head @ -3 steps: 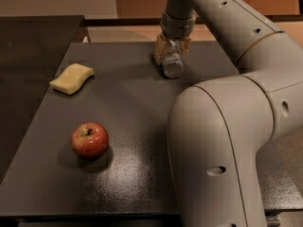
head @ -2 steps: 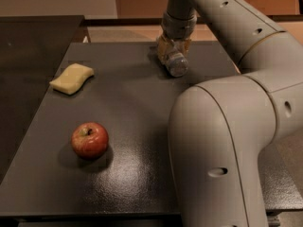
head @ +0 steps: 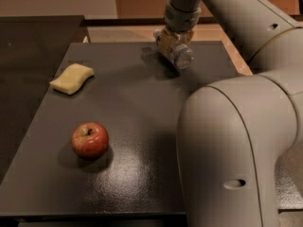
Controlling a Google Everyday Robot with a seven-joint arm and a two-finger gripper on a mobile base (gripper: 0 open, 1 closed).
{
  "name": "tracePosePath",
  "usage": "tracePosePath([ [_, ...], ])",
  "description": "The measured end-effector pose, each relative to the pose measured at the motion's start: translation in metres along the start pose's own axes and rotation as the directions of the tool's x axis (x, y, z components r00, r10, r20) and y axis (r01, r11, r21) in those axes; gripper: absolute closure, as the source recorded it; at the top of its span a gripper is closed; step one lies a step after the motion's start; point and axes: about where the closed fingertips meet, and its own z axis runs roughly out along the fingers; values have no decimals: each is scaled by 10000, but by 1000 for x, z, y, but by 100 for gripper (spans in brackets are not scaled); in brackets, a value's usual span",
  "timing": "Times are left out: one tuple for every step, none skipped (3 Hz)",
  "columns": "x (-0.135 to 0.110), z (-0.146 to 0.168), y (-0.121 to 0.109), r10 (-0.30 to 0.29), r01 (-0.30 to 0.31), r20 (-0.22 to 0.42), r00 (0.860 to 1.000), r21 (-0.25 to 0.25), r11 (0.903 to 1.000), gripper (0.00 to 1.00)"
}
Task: Pick blue plastic bottle
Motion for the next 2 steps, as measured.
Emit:
tracePosePath([
  [-5,-19,7,-912,924,573,9942,-184,9956,100],
  [-9,-45,15,-1861,1896,1159,9757,-199,9817,100],
])
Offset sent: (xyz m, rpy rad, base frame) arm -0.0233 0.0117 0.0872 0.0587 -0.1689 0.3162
